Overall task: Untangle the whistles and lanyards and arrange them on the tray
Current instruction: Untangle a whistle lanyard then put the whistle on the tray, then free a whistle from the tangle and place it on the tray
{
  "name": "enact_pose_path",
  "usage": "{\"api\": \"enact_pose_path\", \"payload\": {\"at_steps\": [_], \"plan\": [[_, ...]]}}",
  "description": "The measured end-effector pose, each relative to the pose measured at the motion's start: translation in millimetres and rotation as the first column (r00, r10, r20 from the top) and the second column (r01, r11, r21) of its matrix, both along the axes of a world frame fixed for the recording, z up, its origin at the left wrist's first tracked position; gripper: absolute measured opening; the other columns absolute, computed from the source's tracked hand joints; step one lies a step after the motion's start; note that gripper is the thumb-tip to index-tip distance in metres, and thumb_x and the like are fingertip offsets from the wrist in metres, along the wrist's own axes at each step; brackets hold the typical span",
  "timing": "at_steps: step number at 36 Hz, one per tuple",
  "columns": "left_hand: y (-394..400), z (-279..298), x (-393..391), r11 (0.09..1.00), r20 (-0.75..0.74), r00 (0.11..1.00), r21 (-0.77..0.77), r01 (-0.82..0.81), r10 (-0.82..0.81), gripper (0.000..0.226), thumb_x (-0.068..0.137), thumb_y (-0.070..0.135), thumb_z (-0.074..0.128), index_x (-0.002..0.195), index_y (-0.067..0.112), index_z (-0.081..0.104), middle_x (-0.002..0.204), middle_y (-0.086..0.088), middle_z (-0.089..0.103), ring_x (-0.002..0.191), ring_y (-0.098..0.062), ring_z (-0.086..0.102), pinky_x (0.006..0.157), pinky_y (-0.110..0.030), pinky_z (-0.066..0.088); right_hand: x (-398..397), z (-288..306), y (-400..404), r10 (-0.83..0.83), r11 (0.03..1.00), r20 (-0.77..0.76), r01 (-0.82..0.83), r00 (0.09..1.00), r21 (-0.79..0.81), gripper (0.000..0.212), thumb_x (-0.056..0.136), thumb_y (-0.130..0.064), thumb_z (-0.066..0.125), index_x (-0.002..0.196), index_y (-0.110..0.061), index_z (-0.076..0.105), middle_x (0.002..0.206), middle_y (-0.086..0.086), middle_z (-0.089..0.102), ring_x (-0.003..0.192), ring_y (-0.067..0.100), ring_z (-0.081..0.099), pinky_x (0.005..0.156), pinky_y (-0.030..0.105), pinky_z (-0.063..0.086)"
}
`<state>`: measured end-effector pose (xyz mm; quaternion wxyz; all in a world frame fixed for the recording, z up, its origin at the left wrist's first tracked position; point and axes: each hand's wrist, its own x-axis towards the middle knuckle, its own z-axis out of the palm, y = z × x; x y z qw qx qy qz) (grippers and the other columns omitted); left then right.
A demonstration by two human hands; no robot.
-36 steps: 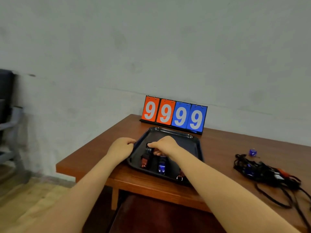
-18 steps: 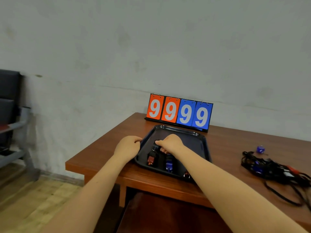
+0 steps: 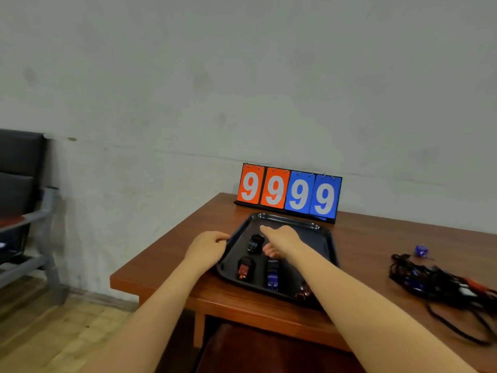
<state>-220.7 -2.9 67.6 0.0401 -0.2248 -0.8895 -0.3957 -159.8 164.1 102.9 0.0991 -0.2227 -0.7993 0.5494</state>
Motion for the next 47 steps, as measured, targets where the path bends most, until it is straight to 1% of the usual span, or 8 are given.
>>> {"api": "enact_pose_path", "payload": {"at_steps": [5, 10, 17, 21, 32, 38, 42, 47], "plan": [[2.4, -2.1, -0.5, 0.995, -0.094, 0.995, -0.085, -0.054, 0.046, 0.026, 0.097, 0.031, 0.050, 0.118, 0.025, 0.065, 0.119, 0.003, 0.060, 0.099, -0.006, 0.053, 0.086, -0.026, 0.045, 24.6, 26.0, 15.2, 0.044, 0.994, -0.035, -0.040, 0.998, 0.106, 0.040, 0.099, -0.027, 0.048, 0.130, -0.001, 0.050, 0.077, 0.009, 0.066, 0.062, 0.014, 0.060, 0.056, 0.021, 0.048], [11.4, 8.4, 16.8, 0.981, -0.250, 0.968, -0.180, -0.070, 0.023, 0.027, 0.092, 0.045, 0.056, 0.112, 0.030, 0.063, 0.106, 0.009, 0.052, 0.089, -0.003, 0.052, 0.074, -0.019, 0.040, 65.1, 44.2, 49.3, 0.101, 0.969, -0.060, -0.085, 0.993, 0.232, 0.023, 0.098, -0.024, 0.050, 0.110, -0.010, 0.063, 0.075, 0.002, 0.067, 0.061, 0.009, 0.059, 0.055, 0.018, 0.047], [103.3, 45.7, 89.0, 0.962, -0.241, 0.937, 0.038, 0.270, -0.253, 0.019, 0.096, 0.031, 0.052, 0.109, 0.028, 0.066, 0.103, 0.015, 0.059, 0.098, -0.002, 0.053, 0.077, -0.018, 0.037, 132.1, 34.7, 104.7, -0.014, 0.930, -0.332, 0.135, 0.943, 0.342, 0.024, 0.097, -0.018, 0.047, 0.090, -0.016, 0.070, 0.064, -0.002, 0.064, 0.051, 0.005, 0.054, 0.053, 0.014, 0.044], [161.4, 49.9, 126.8, 0.914, -0.243, 0.888, 0.015, 0.406, -0.390, 0.023, 0.097, 0.028, 0.051, 0.115, 0.029, 0.064, 0.110, 0.015, 0.056, 0.094, 0.001, 0.049, 0.080, -0.018, 0.036, 168.1, 22.1, 140.8, -0.145, 0.910, -0.385, 0.276, 0.911, 0.310, 0.021, 0.099, -0.018, 0.045, 0.097, -0.017, 0.067, 0.066, -0.002, 0.062, 0.049, 0.004, 0.053, 0.048, 0.014, 0.042], [271.9, 21.2, 160.7, 0.873, 0.003, 0.878, 0.110, 0.475, -0.479, 0.022, 0.096, 0.022, 0.049, 0.112, 0.029, 0.063, 0.117, 0.008, 0.061, 0.101, -0.004, 0.053, 0.082, -0.020, 0.041, 256.1, -25.4, 268.5, -0.337, 0.660, -0.162, 0.355, 0.928, 0.662, 0.023, 0.092, -0.042, 0.056, 0.113, -0.031, 0.056, 0.097, -0.013, 0.058, 0.093, 0.007, 0.055, 0.078, 0.025, 0.048], [311.7, 18.5, 148.6, 0.911, -0.035, 0.911, 0.013, 0.412, -0.411, 0.020, 0.096, 0.026, 0.050, 0.110, 0.029, 0.063, 0.116, 0.006, 0.061, 0.105, -0.009, 0.056, 0.087, -0.026, 0.046, 261.1, -44.5, 304.1, -0.300, 0.671, -0.180, 0.341, 0.937, 0.658, 0.028, 0.085, -0.042, 0.067, 0.110, -0.034, 0.060, 0.111, -0.007, 0.055, 0.107, 0.008, 0.048, 0.083, 0.016, 0.041], [322.8, 17.7, 145.8, 0.925, -0.064, 0.923, 0.012, 0.380, -0.378, 0.020, 0.096, 0.026, 0.048, 0.110, 0.028, 0.063, 0.118, 0.004, 0.061, 0.099, -0.008, 0.056, 0.080, -0.024, 0.043, 255.2, -46.0, 323.0, -0.392, 0.709, -0.150, 0.402, 0.908, 0.580, 0.042, 0.086, -0.049, 0.062, 0.122, -0.027, 0.058, 0.123, 0.000, 0.055, 0.119, 0.020, 0.049, 0.099, 0.036, 0.045], [329.0, 10.9, 167.1, 0.910, -0.175, 0.894, -0.045, 0.412, -0.413, 0.021, 0.098, 0.027, 0.047, 0.109, 0.028, 0.064, 0.113, 0.005, 0.058, 0.089, -0.004, 0.053, 0.072, -0.020, 0.041, 252.2, -48.2, 334.7, -0.355, 0.745, -0.082, 0.335, 0.931, 0.577, 0.045, 0.089, -0.047, 0.059, 0.128, -0.025, 0.057, 0.128, 0.000, 0.055, 0.114, 0.018, 0.053, 0.094, 0.031, 0.043]]}}
